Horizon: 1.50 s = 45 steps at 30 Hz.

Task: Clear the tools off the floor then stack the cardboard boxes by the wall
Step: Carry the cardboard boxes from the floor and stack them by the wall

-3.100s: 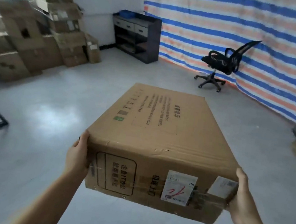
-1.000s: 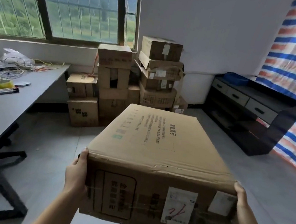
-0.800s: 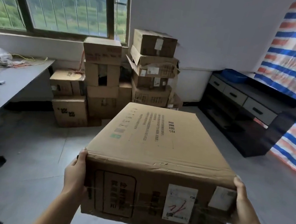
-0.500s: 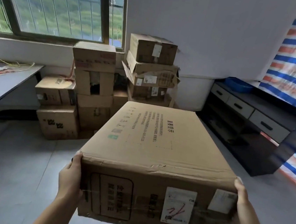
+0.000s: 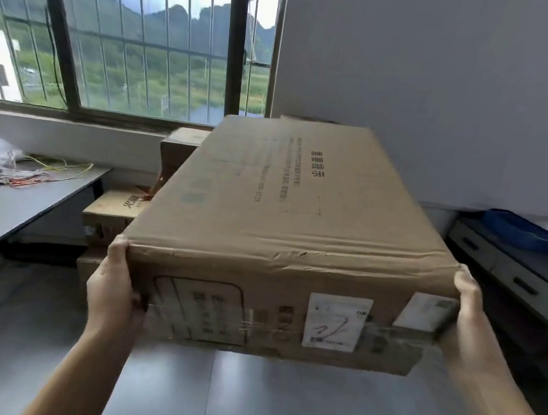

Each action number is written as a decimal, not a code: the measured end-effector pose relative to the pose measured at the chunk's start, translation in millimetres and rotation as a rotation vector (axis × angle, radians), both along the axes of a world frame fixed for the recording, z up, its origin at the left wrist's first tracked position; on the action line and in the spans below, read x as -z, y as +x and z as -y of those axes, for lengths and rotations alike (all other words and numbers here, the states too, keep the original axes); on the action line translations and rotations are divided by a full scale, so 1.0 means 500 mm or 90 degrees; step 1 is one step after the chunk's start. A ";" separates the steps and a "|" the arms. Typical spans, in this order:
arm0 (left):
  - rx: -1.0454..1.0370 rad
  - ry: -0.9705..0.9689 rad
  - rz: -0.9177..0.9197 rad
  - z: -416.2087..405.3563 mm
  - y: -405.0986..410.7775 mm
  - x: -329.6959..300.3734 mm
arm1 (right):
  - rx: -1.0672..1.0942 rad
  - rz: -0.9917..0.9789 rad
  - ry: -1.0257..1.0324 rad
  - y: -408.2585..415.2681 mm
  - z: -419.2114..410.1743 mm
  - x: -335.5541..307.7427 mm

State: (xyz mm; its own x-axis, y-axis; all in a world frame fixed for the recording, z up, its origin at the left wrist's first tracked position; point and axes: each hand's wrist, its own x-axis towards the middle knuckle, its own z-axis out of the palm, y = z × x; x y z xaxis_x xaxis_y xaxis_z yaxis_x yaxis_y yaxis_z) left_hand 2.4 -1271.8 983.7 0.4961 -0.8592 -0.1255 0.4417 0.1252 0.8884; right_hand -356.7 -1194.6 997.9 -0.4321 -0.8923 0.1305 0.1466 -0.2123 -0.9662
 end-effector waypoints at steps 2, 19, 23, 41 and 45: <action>-0.030 -0.029 -0.008 0.065 0.005 -0.023 | -0.025 -0.004 -0.017 -0.003 0.106 -0.038; -0.194 -0.195 -0.052 0.633 0.085 -0.190 | -0.156 -0.016 -0.140 0.045 0.840 -0.198; -0.179 -0.223 -0.033 0.819 0.161 -0.189 | -0.156 -0.018 -0.107 0.113 1.014 -0.188; -0.063 -0.079 0.087 1.547 0.436 -0.156 | -0.079 0.018 0.082 0.361 1.629 -0.111; -0.064 -0.045 0.108 1.647 0.440 -0.163 | -0.092 -0.003 0.110 0.335 1.744 -0.095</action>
